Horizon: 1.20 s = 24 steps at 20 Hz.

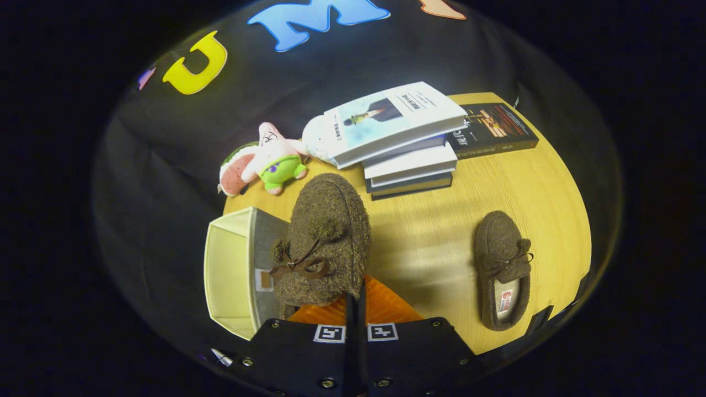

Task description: Open the storage box then place both shoes into the box .Put the left shoe in first, then the right shoe, with the right side of both shoes facing outward in a uniform manner.

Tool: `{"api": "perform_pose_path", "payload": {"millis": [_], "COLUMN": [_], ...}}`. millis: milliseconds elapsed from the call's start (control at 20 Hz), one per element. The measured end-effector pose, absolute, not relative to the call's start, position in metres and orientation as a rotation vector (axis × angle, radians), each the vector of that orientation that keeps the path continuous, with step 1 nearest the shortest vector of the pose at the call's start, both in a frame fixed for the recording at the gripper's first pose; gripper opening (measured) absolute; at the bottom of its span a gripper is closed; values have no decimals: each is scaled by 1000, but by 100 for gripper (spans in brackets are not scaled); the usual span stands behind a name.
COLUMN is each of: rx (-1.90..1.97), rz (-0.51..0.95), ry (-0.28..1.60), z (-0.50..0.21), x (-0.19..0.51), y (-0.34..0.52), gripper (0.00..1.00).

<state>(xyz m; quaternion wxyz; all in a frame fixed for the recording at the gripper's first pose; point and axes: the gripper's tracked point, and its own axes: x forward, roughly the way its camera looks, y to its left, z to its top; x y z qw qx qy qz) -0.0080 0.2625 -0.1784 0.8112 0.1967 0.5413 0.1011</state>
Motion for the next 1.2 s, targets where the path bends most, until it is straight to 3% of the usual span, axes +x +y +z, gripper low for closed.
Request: {"api": "perform_pose_path", "payload": {"millis": [250,600,900,1200], "rx": [412,384,325,227], "rz": [311,459,464,373], "ry": [1099,1119,1244,1367], "z": [-128,-113,-167,-248], "x": [6,7,-12,-15], "y": [321,433,493,514], "gripper": [0,0,1,1]}}
